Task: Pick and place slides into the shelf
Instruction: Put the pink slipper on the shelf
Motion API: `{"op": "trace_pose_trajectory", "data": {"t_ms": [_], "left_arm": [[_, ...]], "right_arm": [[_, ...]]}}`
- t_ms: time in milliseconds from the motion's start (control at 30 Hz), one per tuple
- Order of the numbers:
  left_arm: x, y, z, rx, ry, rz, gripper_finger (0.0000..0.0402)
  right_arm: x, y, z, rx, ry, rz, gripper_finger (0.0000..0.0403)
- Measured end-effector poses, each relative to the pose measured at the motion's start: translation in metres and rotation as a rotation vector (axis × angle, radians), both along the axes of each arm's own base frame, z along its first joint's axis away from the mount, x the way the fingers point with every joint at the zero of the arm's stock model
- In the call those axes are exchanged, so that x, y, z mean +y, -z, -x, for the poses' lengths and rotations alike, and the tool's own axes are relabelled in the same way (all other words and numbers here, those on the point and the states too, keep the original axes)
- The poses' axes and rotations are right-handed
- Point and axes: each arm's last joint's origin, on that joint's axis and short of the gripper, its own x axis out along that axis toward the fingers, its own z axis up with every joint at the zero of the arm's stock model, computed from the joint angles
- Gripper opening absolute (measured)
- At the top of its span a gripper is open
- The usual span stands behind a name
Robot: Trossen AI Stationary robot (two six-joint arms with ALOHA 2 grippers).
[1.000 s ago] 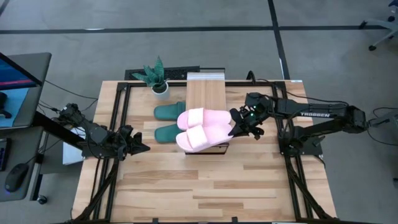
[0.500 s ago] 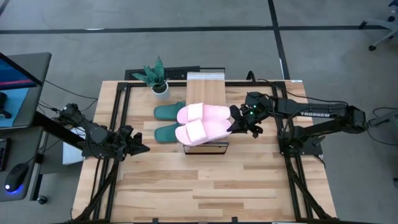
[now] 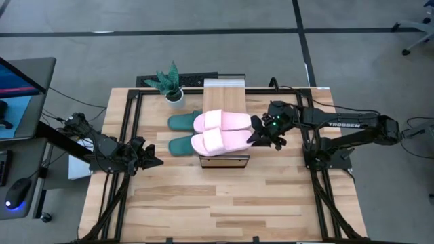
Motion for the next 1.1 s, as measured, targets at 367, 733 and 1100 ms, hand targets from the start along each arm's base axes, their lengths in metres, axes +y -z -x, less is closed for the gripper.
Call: {"op": "trace_pose_trajectory", "data": {"t_ms": [367,733,1100], "left_arm": [[0.0,0.0,0.0,0.0,0.0,0.0,0.0],[0.0,0.0,0.0,-0.005,-0.002,-0.025,0.0],[0.0,0.0,0.0,-0.011,-0.007,-0.055,0.0]], "right_arm": [[0.001,0.0,0.0,-0.011,-0.026,0.027,0.0253],[0.0,-0.017,0.022,-0.064,0.038,0.163,0.0241],[0.008,-0.081,0.052,-0.52,0.169,0.954,0.0239]]}}
